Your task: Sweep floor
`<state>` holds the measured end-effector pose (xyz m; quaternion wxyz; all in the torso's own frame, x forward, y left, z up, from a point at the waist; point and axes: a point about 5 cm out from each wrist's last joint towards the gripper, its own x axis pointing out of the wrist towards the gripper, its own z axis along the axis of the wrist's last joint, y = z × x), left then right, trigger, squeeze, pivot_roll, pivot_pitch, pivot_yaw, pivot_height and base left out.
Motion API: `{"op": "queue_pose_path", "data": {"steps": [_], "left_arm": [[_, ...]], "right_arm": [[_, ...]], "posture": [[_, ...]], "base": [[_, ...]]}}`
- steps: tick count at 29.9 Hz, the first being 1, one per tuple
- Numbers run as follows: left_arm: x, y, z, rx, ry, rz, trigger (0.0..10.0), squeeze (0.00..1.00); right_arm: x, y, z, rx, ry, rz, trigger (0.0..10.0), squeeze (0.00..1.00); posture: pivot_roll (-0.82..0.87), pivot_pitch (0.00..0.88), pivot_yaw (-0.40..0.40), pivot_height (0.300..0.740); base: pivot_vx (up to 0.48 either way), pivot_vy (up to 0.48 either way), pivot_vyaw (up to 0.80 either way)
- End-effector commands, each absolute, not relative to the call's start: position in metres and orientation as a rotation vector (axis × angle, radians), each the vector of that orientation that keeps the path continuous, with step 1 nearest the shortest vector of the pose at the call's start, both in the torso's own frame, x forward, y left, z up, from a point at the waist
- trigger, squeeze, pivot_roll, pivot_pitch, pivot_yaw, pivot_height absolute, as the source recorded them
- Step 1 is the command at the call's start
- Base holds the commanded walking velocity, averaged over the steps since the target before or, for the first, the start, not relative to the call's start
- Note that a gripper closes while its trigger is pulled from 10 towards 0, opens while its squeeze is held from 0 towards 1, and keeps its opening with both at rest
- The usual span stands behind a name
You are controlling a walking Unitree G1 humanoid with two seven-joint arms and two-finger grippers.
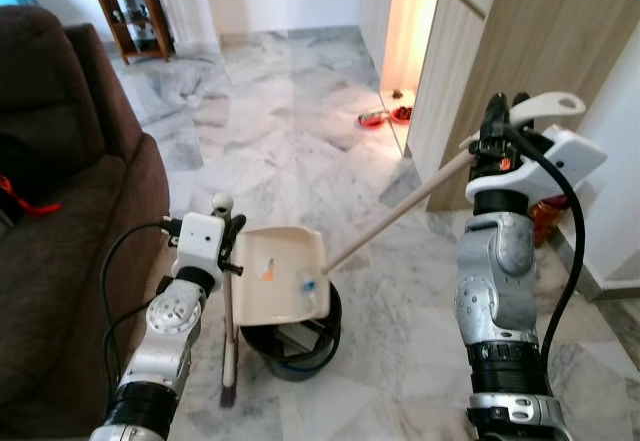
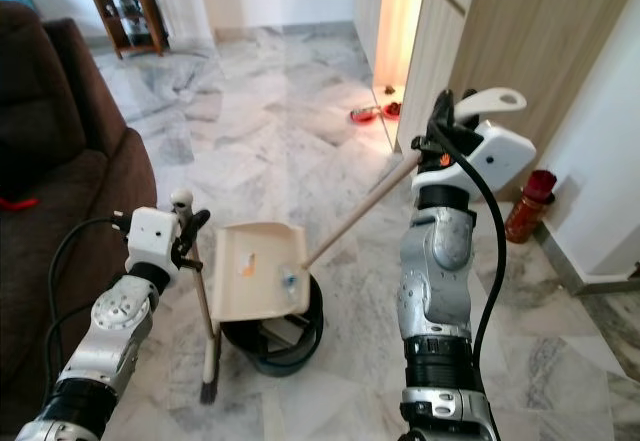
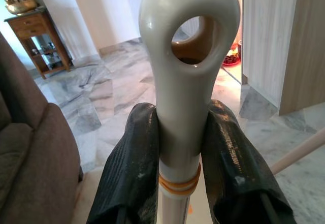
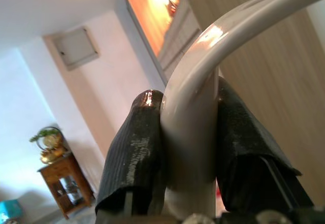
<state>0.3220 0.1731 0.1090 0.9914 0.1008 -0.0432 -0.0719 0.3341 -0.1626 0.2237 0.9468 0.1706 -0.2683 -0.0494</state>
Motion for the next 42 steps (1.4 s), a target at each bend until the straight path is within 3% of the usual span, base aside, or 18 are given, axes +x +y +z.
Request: {"op": "queue_pose_path", "data": {"steps": [1, 4, 10, 20, 42], "left_arm": [[0.324, 0.173, 0.12, 0.216, -0.141, -0.148, 10.0, 0.0], [0.324, 0.173, 0.12, 0.216, -0.142, -0.148, 10.0, 0.0], [0.323, 0.173, 0.12, 0.212, -0.142, -0.152, 10.0, 0.0], [0.323, 0.172, 0.119, 0.212, -0.14, -0.156, 10.0, 0.0], [0.321, 0.171, 0.119, 0.235, -0.141, -0.168, 10.0, 0.0]], "right_arm": [[0.327, -0.155, 0.252, 0.333, -0.68, -0.061, 10.0, 0.0], [0.325, -0.152, 0.256, 0.32, -0.695, -0.049, 10.0, 0.0], [0.314, -0.119, 0.271, 0.18, -0.783, 0.056, 10.0, 0.0], [0.303, -0.092, 0.271, 0.162, -0.797, 0.115, 10.0, 0.0], [0.285, -0.081, 0.283, 0.042, -0.905, 0.039, 10.0, 0.0]], "posture": [[-0.02, 0.0, 0.034, 0.74], [-0.02, 0.0, 0.034, 0.74], [-0.02, 0.0, 0.033, 0.74], [-0.02, 0.0, 0.029, 0.74], [-0.01, 0.0, 0.026, 0.74]], "base": [[0.0, 0.0, 0.0], [0.0, 0.0, 0.0], [0.0, 0.0, 0.0], [0.0, 0.0, 0.0], [0.0, 0.0, 0.0]]}}
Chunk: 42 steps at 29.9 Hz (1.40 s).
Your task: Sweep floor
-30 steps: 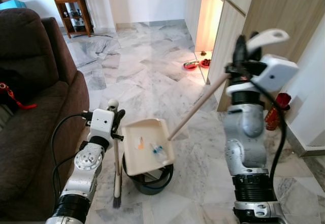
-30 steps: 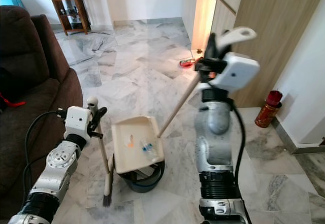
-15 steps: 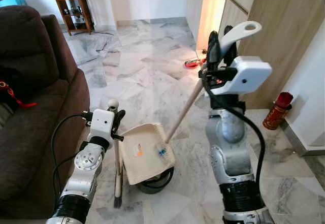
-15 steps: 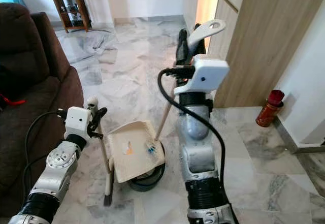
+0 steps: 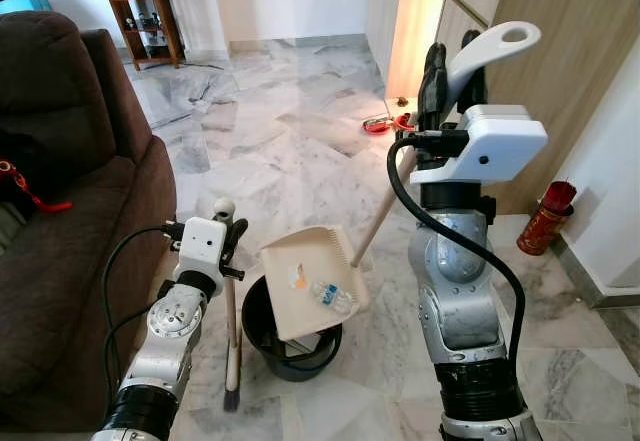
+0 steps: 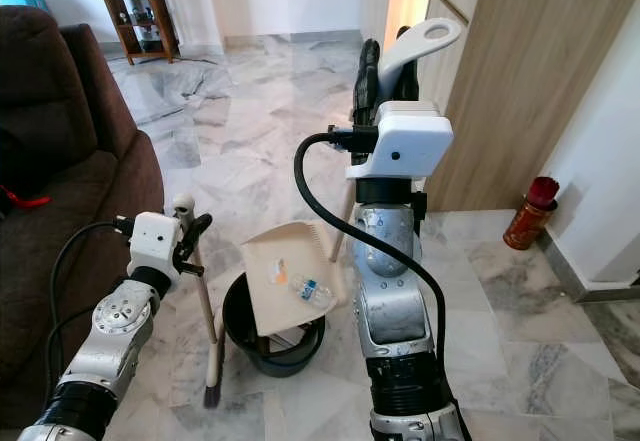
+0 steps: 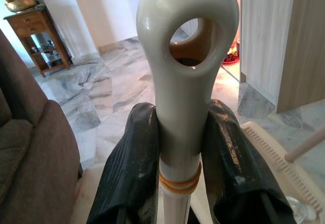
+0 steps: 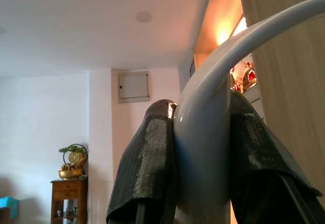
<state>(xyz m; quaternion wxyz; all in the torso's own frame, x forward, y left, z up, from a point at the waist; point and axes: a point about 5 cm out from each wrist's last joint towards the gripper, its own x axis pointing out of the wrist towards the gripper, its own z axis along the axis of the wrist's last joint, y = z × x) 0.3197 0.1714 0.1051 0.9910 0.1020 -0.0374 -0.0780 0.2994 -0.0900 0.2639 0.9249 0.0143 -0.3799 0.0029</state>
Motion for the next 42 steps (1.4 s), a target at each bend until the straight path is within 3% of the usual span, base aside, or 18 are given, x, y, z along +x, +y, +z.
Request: {"op": "queue_pose_path", "data": {"steps": [1, 42], "left_arm": [[0.321, 0.171, 0.119, 0.236, -0.141, -0.169, 10.0, 0.0], [0.321, 0.169, 0.119, 0.276, -0.149, -0.2, 10.0, 0.0]], "right_arm": [[0.285, -0.08, 0.283, 0.032, -0.908, 0.044, 10.0, 0.0], [0.253, -0.043, 0.29, -0.148, -1.077, 0.07, 10.0, 0.0]], "posture": [[-0.01, 0.0, 0.026, 0.74], [-0.01, 0.0, 0.021, 0.74]], "base": [[0.0, 0.0, 0.0], [0.0, 0.0, 0.0]]}}
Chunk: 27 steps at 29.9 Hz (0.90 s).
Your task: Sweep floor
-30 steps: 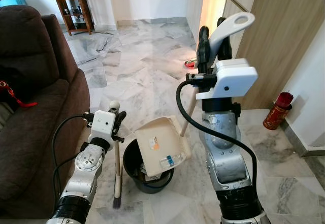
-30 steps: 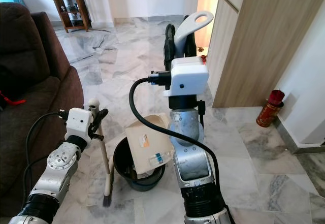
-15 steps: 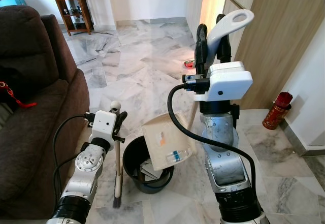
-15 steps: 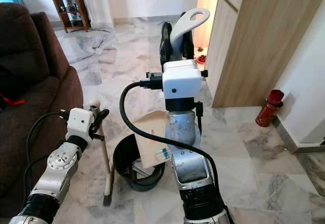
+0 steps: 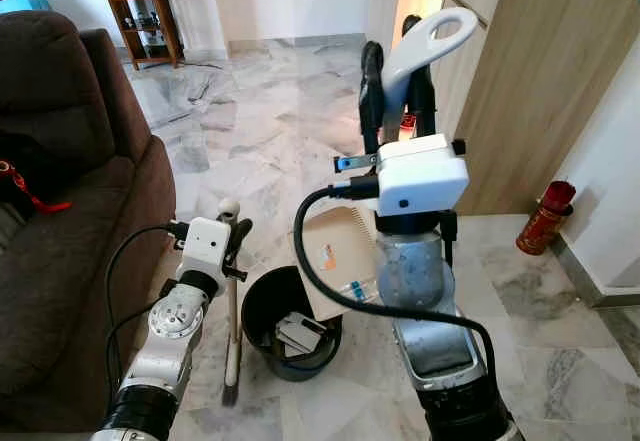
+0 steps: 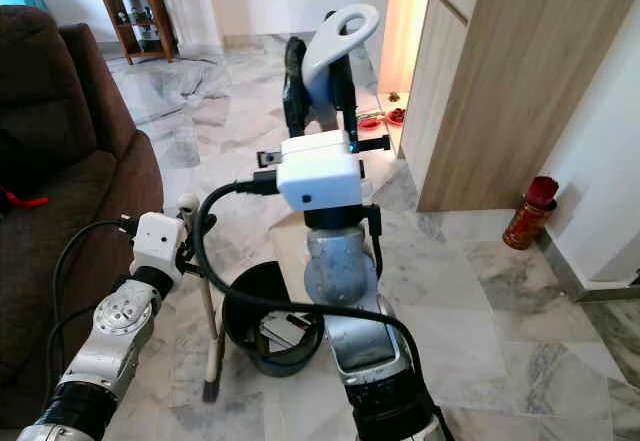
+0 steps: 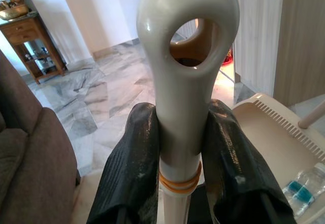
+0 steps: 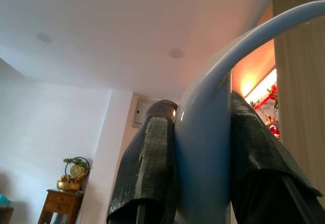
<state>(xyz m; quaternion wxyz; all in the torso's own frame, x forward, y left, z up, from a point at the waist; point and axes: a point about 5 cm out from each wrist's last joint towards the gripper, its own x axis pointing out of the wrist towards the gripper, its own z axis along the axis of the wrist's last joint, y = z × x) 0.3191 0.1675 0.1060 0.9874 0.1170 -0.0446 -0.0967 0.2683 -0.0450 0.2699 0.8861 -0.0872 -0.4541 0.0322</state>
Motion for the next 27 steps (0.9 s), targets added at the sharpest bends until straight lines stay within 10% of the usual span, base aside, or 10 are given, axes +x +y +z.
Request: {"op": "queue_pose_path", "data": {"steps": [1, 27], "left_arm": [[0.321, 0.169, 0.119, 0.277, -0.149, -0.2, 10.0, 0.0], [0.319, 0.17, 0.117, 0.293, -0.146, -0.202, 10.0, 0.0]], "right_arm": [[0.252, -0.043, 0.29, -0.149, -1.08, 0.065, 10.0, 0.0], [0.249, -0.033, 0.289, -0.19, -1.094, 0.051, 10.0, 0.0]], "posture": [[-0.01, 0.0, 0.02, 0.74], [0.0, 0.0, 0.014, 0.74]], "base": [[0.0, 0.0, 0.0], [0.0, 0.0, 0.0]]}}
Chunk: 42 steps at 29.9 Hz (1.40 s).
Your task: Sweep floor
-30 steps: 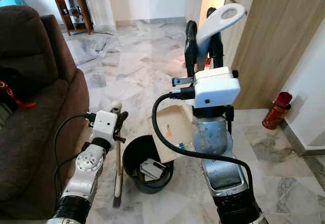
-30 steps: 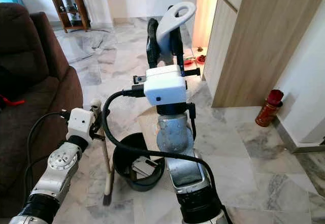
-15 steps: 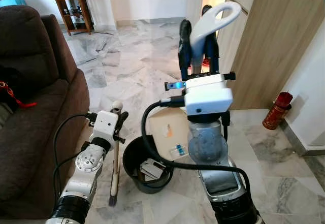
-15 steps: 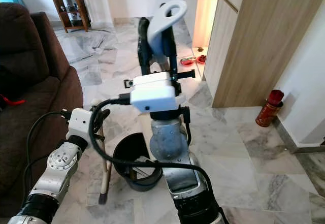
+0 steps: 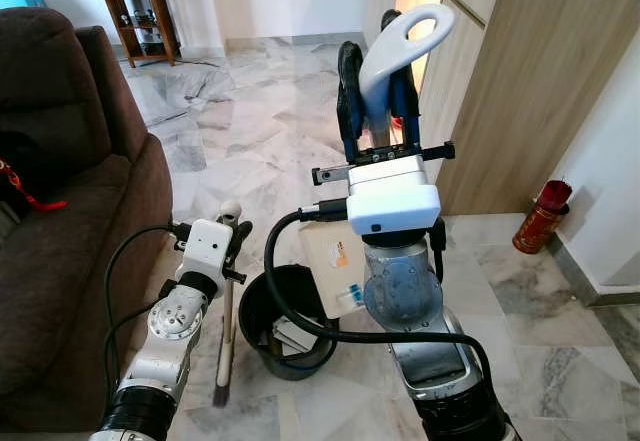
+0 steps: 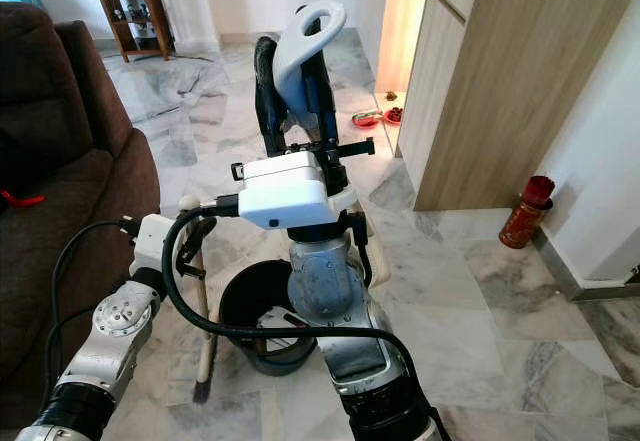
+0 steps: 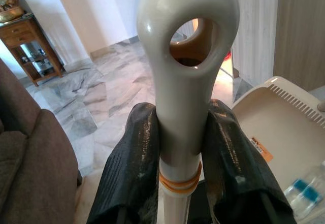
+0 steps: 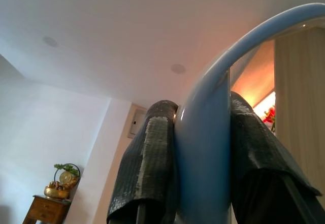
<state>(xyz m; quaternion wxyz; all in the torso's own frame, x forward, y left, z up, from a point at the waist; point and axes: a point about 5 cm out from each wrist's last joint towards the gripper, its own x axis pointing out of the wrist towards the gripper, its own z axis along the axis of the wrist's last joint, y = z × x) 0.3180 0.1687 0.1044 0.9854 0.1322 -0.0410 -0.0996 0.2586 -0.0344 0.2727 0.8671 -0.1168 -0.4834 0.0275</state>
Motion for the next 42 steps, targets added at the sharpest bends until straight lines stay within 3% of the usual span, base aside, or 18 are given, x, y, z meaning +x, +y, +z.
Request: {"op": "queue_pose_path", "data": {"steps": [1, 12, 42], "left_arm": [[0.3192, 0.1698, 0.117, 0.293, -0.145, -0.201, 10.0, 0.0], [0.3194, 0.1694, 0.1165, 0.293, -0.144, -0.204, 10.0, 0.0], [0.3182, 0.1698, 0.1136, 0.298, -0.129, -0.207, 10.0, 0.0]], "right_arm": [[0.249, -0.0342, 0.2889, -0.177, -1.088, 0.045, 10.0, 0.0], [0.2453, -0.0328, 0.2924, -0.257, -1.153, 0.041, 10.0, 0.0], [0.2545, -0.0371, 0.2868, -0.198, -1.064, 0.029, 10.0, 0.0]], "posture": [[0.0, 0.0, 0.014, 0.74], [0.0, 0.0, 0.014, 0.74], [0.0, 0.0, 0.012, 0.74]], "base": [[0.0, 0.0, 0.0], [0.0, 0.0, 0.0], [0.0, 0.0, 0.09]]}}
